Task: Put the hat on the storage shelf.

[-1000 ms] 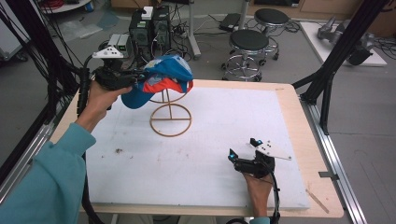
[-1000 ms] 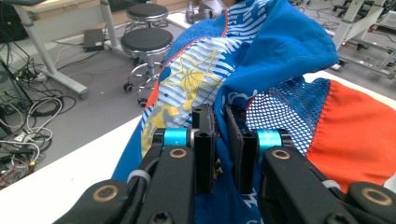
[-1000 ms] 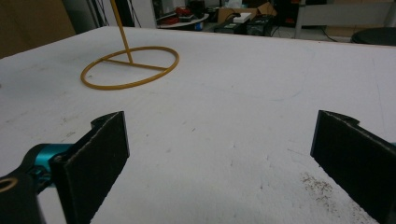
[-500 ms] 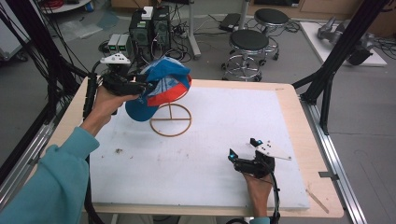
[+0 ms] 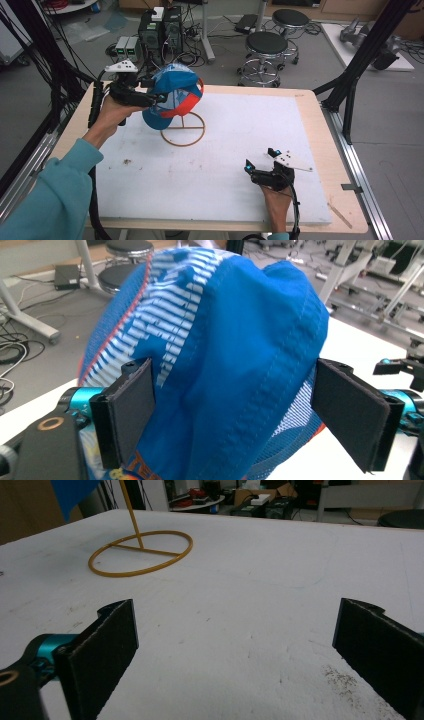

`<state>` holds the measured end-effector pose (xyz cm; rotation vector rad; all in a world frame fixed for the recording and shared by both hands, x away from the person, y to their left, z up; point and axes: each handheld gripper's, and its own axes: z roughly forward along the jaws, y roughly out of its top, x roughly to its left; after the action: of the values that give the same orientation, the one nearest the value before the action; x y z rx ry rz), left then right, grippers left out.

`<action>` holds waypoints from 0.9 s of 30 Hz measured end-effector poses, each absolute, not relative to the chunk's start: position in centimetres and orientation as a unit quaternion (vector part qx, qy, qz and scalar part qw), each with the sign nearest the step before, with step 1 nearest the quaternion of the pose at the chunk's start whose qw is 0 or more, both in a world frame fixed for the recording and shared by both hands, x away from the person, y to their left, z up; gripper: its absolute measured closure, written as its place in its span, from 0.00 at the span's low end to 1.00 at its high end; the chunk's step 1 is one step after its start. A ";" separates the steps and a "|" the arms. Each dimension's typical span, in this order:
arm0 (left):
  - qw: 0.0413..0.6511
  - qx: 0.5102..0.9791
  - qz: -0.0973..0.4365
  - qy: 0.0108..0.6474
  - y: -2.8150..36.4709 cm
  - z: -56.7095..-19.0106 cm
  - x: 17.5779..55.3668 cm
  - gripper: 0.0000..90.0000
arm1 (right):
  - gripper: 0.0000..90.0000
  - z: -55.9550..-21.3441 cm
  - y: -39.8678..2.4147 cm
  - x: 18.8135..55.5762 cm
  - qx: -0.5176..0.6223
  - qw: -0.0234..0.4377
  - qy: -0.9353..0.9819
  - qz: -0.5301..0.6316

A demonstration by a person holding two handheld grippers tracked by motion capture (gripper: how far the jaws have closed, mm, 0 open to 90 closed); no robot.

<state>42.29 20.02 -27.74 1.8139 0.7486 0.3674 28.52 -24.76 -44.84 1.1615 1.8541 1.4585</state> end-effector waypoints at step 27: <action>0.586 0.714 0.220 0.315 30.0 -36.6 33.0 0.15 | 0.04 -44.8 -24.7 28.5 0.430 0.254 0.681 0.535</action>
<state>32.97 29.99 -36.58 1.6637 0.7337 0.5125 28.51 -24.73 -44.85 1.1674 1.8516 1.4551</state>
